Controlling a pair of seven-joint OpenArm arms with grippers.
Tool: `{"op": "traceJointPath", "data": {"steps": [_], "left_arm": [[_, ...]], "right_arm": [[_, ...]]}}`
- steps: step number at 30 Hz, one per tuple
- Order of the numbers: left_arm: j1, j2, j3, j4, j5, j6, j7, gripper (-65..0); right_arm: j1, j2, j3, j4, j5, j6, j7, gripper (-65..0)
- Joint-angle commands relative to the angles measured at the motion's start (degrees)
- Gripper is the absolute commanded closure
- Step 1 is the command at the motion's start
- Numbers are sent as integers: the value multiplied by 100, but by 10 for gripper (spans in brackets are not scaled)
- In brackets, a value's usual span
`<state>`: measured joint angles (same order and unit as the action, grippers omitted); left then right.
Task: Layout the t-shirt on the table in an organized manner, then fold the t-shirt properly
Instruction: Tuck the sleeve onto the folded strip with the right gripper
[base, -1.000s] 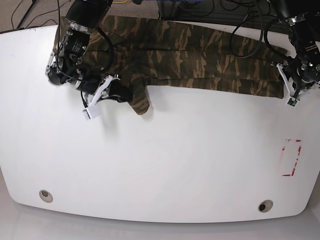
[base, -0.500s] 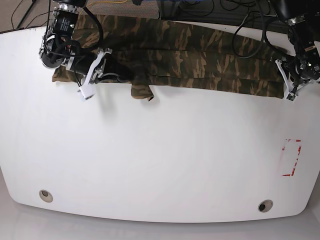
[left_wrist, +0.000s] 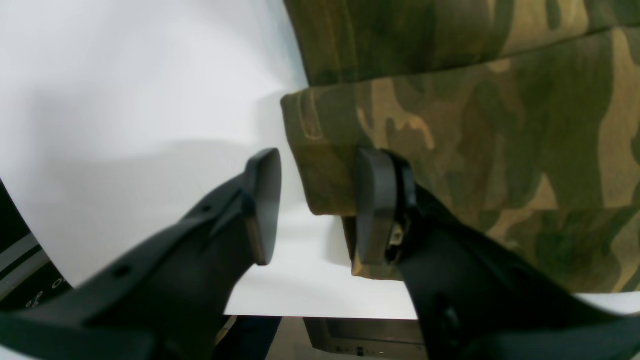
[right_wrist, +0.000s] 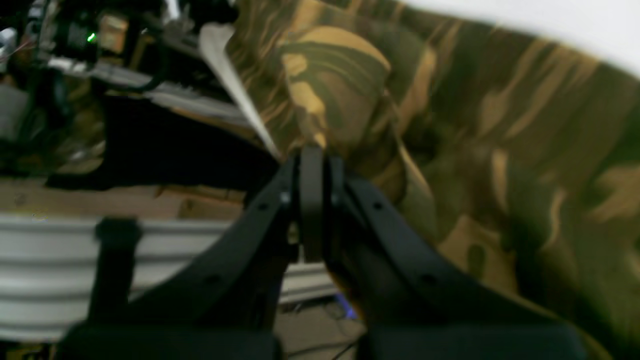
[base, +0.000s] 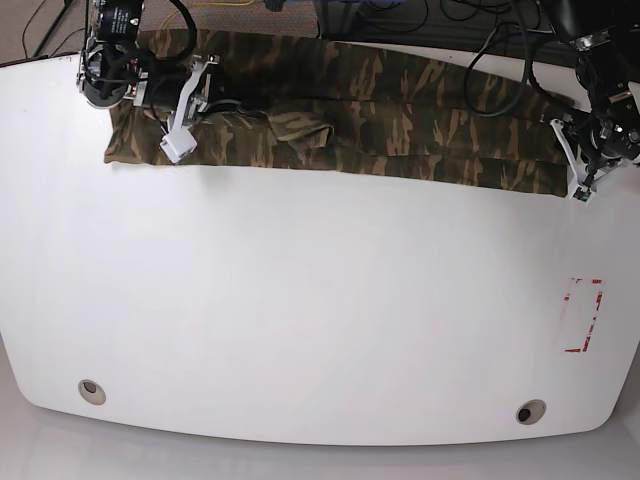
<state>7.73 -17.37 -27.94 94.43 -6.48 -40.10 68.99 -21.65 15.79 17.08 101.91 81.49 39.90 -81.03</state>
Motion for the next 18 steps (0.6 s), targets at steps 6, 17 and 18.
{"op": "traceJointPath", "data": {"steps": [6,17,18], "left_arm": [[-65,-96,-14,73,-7,10,-38,-232],[-65,-96,-6,117,-16,10,-38,-232],[-65,-96,-6,135,-33,10,-38,-232]], "right_arm": [[-222,289,-77,82,215,10,103,-201],[-459,553,-60,99,351,10,103,-534],[-459,570,-60,99,351,10,108,-530]]}}
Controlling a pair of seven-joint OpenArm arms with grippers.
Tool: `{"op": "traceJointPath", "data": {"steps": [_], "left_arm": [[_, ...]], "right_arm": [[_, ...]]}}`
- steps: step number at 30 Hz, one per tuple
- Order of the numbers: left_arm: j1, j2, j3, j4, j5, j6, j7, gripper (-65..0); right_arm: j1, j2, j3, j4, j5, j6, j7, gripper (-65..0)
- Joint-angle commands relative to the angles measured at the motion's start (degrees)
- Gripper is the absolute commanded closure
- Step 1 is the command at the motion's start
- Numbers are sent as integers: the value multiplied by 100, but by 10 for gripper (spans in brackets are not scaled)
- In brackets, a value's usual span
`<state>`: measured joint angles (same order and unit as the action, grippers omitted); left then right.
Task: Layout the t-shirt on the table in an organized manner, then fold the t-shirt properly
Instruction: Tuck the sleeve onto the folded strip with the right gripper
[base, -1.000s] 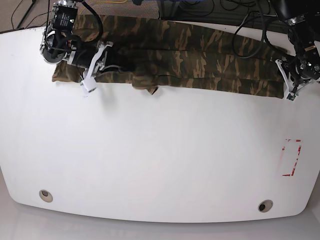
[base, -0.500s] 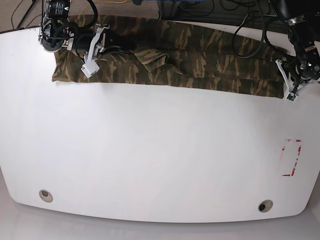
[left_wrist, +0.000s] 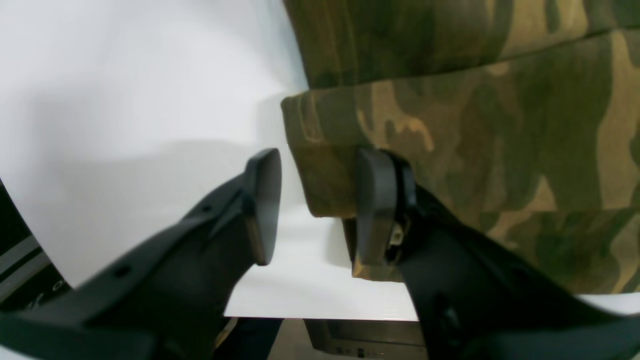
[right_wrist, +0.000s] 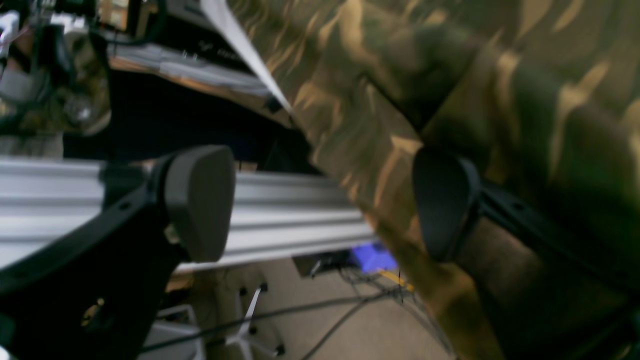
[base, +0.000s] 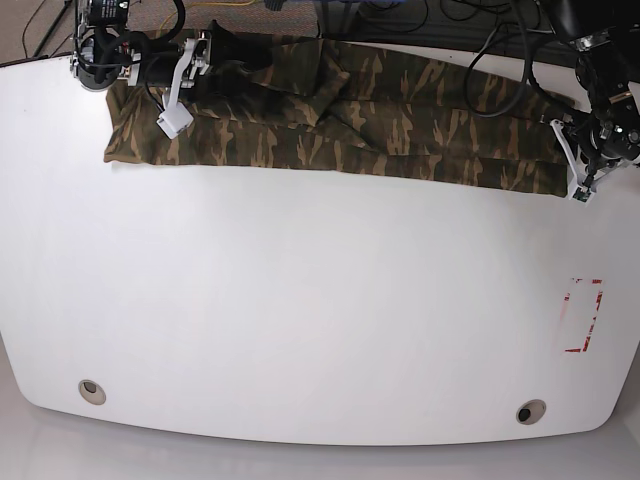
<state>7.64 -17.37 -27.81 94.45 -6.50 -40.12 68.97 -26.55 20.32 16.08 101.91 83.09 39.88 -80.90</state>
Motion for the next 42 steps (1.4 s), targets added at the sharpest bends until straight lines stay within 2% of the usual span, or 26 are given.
{"op": "traceJointPath", "data": {"steps": [1,7,9,14,16,20,23,28,34,42], "left_arm": [[-56,-96,-19,168,-40,12,-35,-232],[-56,159,-19,387,-5,12,-35,-232],[-56,238,-19,493,-5,12,-35,-232],[-47,484,-19,607,-5,12,-35,-232],[-47,545,-19,590,-5,12,-53,-232],[76,598,-19,563,-5,12,-405,-232],[225,677,-27,493,-5,12,-756,-232],[295,677,-27,229,-5,12,-1011,-232],[287,545,-45,-369,-5,12,-1293,-232],[155,475,-27,-914,-5,12,-1521,-232]], "right_arm": [[39,118,41,99,191,12,104,-523],[197,74,551,99,191,12,112,-474],[233,65,726,108,12,12,112,-455],[312,39,1113,126,-946,12,183,-365],[320,-5,1219,266,-1342,12,279,-304],[241,-58,1307,644,-2195,12,367,-185],[224,-76,1280,829,-2775,12,464,-138],[197,-225,1192,811,-3786,12,904,-140],[338,-243,691,477,-5043,12,1651,-144],[848,-216,313,-455,-5720,12,2275,-144]]}}
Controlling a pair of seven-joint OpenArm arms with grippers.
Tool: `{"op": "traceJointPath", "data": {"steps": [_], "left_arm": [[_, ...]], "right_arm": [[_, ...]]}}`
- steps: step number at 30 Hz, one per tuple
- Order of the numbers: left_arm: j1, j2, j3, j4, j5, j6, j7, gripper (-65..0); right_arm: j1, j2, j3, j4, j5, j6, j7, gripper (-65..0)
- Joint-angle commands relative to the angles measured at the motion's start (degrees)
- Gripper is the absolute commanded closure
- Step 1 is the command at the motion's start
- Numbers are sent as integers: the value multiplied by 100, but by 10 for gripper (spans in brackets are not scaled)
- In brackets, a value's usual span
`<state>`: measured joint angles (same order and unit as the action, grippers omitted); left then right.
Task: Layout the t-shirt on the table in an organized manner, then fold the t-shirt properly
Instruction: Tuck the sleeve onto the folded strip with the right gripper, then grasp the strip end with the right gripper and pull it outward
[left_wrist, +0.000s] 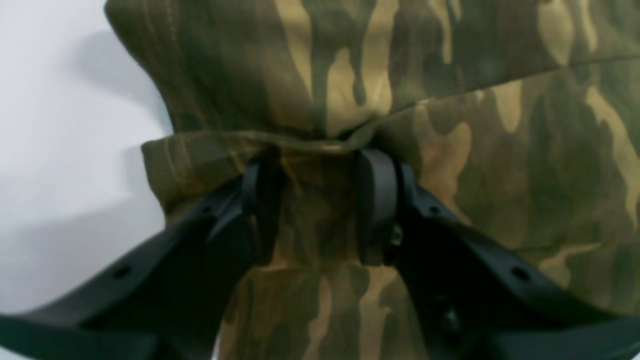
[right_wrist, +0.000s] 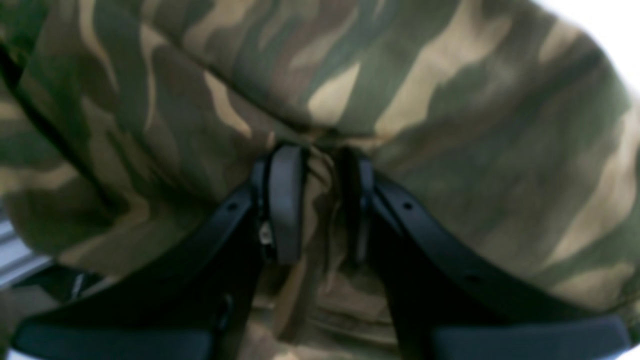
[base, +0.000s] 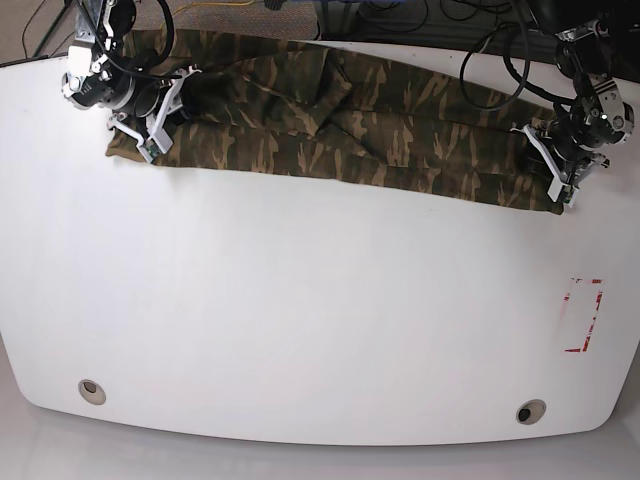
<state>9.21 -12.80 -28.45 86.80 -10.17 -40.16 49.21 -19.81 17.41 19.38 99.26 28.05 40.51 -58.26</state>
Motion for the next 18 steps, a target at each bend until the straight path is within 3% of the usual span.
{"op": "traceJointPath", "data": {"steps": [1,10,18], "left_arm": [[-47,18,36,-157,362,16,455,-232],[-108,18,36,-157,362,16,464,-232],[-284,18,36,-157,371,16,464,-232]], "right_arm": [[298,83,-43,-366,-234,-51,81,-144],[1265,365,-430,-1535,-339,-51,547,-144],[1810,523,-606,-1904,-322,-51,564,-146]]}}
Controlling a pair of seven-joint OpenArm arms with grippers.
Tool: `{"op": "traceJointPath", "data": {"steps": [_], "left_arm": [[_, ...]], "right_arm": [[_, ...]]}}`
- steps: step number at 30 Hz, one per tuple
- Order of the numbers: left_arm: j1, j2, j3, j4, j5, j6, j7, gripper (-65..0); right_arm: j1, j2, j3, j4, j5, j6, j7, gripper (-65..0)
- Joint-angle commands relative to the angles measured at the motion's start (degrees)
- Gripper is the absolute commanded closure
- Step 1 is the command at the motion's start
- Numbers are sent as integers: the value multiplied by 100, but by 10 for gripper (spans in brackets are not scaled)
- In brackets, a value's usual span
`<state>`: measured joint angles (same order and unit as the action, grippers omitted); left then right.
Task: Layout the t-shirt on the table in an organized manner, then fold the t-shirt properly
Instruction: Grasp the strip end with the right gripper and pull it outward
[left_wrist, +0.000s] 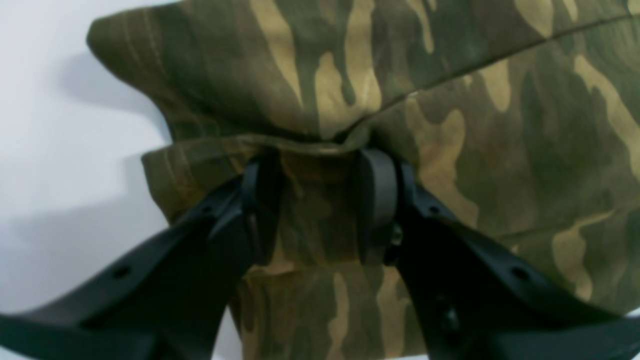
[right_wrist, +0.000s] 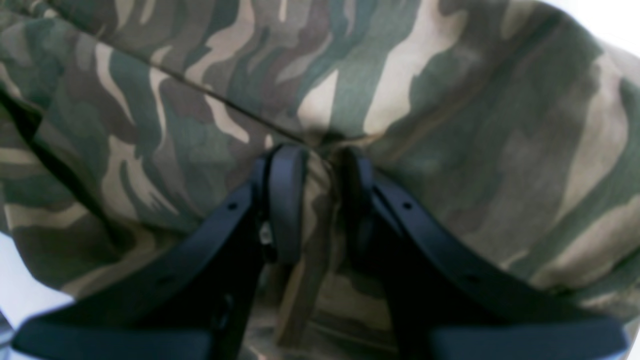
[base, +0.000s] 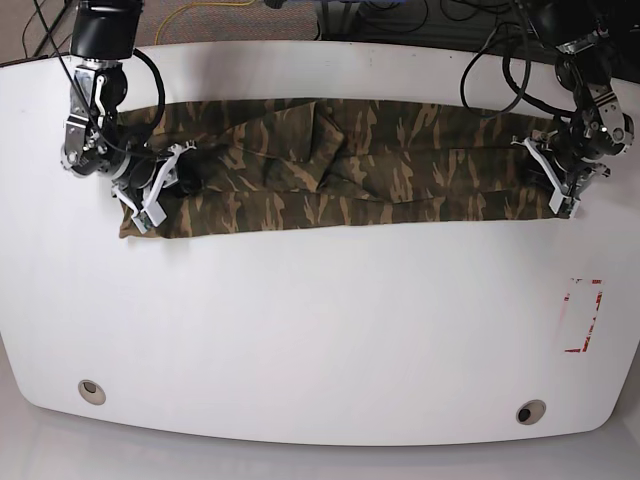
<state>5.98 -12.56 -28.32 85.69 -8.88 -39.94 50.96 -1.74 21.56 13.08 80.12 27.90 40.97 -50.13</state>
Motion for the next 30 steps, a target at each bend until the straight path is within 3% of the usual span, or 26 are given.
{"op": "traceJointPath", "data": {"steps": [1,8,18,24,30], "left_arm": [[40,-6,23,-46,242,-6,289,-232],[-119,-15,23,-37,242,-6,297,-232],[-215,-15,23,-20,234,-6,429,-232],[-268,-15,23,-20,234,-6,429,-232],[-277,-23,14,-11,234,-6,429,-232]], "right_arm": [[11,116,24,72,-298,-97,-275,-146],[64,55,208,1224,-289,-97,-1066,-146],[90,-701,709,3017,-289,-97,-2464,-146],[46,-1211,657,3228,-298,-97,-2613,-146],[-200,-1387,235,3131,-315,-97,-2420,-146]]}}
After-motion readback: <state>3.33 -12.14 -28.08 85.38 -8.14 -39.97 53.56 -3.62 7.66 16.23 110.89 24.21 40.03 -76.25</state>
